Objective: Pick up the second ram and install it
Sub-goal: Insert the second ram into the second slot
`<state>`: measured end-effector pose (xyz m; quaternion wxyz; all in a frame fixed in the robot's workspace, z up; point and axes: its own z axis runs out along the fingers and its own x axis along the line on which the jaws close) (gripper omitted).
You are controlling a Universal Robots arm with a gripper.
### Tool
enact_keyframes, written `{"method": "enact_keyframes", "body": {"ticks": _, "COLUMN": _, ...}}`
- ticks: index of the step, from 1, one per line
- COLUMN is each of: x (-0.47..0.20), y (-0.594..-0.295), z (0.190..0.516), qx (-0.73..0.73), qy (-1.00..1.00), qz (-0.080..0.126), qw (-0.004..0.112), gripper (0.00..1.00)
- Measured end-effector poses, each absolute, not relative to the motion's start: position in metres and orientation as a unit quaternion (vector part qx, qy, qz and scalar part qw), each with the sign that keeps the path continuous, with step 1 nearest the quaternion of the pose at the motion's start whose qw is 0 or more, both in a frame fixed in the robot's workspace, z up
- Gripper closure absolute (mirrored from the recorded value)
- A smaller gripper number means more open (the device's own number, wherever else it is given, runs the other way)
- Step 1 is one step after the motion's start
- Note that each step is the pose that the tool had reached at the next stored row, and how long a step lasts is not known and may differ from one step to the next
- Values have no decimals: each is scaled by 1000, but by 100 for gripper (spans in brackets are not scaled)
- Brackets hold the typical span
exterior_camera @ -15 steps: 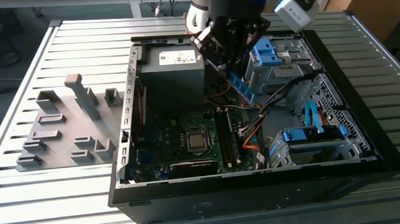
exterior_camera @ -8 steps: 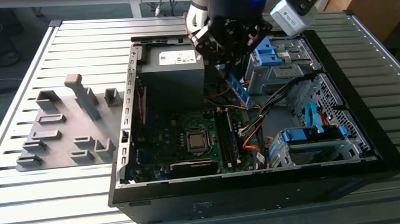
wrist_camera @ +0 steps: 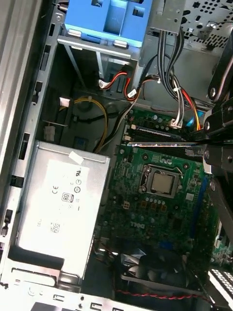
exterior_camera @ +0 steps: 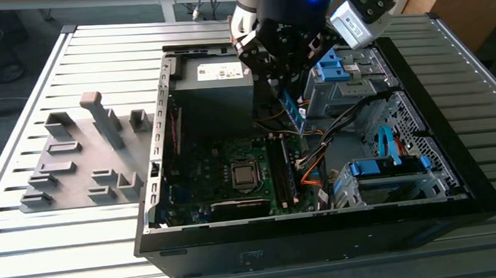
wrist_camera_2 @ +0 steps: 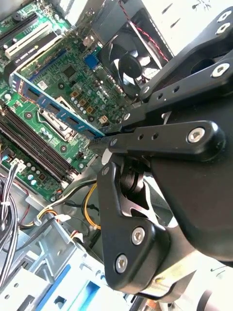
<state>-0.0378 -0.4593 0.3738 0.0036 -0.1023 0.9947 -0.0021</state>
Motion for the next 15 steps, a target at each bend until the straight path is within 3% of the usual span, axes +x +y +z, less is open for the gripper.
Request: {"method": "enact_keyframes", "body": {"ticks": 15, "x": -38, "y": -459, "z": 371, "qx": 9, "qy": 1000, "qz": -3, "qw": 3, "gripper": 86}}
